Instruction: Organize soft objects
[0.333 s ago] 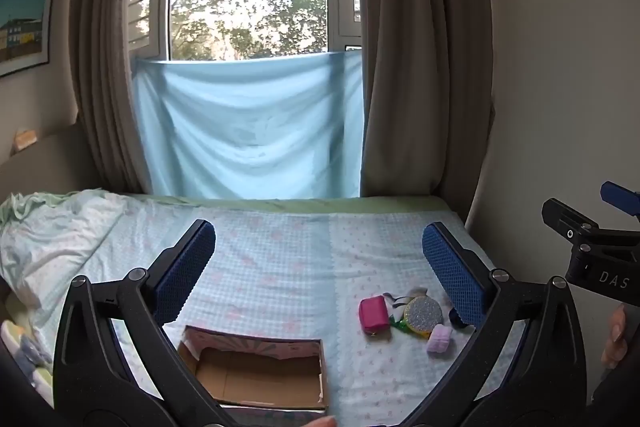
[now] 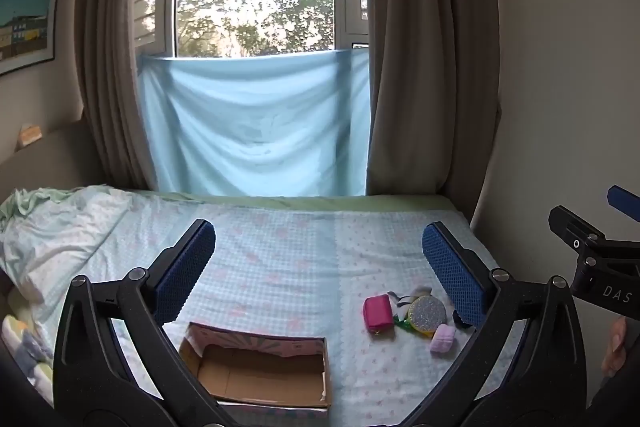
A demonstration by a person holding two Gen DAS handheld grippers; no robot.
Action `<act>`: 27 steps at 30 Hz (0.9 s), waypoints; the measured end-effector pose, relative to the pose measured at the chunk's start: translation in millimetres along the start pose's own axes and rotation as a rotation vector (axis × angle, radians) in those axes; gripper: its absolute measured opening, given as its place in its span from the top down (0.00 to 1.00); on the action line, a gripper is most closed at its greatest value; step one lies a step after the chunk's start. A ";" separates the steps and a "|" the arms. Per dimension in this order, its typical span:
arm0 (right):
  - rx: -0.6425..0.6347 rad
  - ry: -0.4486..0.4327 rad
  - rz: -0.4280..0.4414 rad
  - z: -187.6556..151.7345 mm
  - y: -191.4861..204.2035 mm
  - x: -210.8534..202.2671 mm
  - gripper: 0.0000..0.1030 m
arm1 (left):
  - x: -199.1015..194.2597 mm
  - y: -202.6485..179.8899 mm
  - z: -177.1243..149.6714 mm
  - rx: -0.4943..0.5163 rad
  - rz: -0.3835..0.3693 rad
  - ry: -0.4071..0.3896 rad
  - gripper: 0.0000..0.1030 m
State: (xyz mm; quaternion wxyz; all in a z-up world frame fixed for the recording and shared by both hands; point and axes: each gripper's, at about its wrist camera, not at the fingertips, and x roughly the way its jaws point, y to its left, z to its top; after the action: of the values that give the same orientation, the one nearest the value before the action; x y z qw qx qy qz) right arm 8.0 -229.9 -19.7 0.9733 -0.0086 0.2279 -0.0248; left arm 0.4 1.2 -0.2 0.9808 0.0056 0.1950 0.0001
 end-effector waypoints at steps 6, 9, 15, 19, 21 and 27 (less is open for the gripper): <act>-0.016 -0.009 -0.001 -3.8 1.8 2.7 0.00 | 1.2 -1.4 0.1 -0.002 0.009 0.002 0.00; -0.016 -0.012 -0.001 -4.3 1.7 2.8 0.00 | -2.1 3.5 -0.7 -0.006 0.009 0.002 0.00; -0.012 -0.012 -0.001 -4.7 -2.9 4.2 0.00 | 2.1 1.3 -0.8 0.002 0.026 0.023 0.00; -0.012 -0.022 -0.007 -5.5 -4.0 2.3 0.00 | 2.8 3.1 -2.1 -0.009 0.020 0.028 0.00; -0.010 -0.024 -0.006 -5.2 -6.4 2.9 0.00 | 2.0 4.0 -1.9 -0.012 0.024 0.027 0.00; -0.006 -0.025 -0.006 -7.7 -6.6 4.0 0.00 | 1.4 0.6 -0.1 0.004 0.029 0.022 0.00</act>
State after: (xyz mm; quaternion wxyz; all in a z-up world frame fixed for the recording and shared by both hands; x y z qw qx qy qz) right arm 7.8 -236.7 -28.2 0.9760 -0.0125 0.2158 -0.0268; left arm 1.7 1.8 -0.8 0.9785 0.0102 0.2056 0.0138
